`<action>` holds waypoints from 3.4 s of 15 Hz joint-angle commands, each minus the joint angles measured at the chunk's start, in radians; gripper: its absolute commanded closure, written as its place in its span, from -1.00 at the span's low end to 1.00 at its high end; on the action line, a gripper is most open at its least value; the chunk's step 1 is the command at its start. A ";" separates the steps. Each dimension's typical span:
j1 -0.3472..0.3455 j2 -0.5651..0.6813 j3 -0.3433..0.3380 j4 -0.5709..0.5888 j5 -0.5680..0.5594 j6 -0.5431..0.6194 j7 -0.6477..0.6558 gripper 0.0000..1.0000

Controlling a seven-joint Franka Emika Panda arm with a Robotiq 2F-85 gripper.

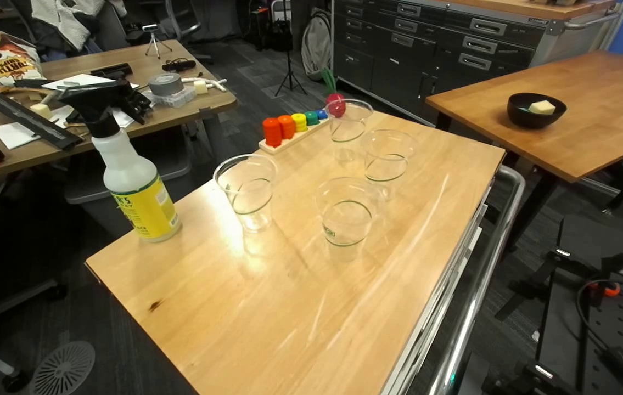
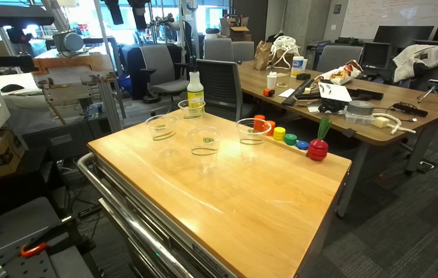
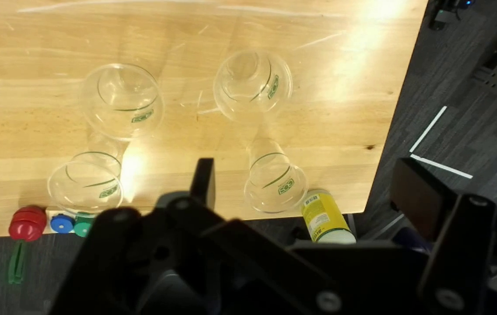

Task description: Stack the cups together

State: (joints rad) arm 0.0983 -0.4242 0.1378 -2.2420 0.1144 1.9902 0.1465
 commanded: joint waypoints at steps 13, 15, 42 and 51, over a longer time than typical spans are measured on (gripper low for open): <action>0.017 0.627 -0.026 0.369 -0.235 0.307 0.189 -1.00; 0.021 0.689 -0.041 0.412 -0.240 0.297 0.186 -1.00; 0.026 0.860 -0.042 0.451 -0.027 0.235 0.092 0.88; -0.019 0.730 -0.066 0.478 0.059 0.056 0.163 0.91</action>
State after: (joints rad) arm 0.1050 0.4041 0.0844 -1.7665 0.1012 2.1430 0.2814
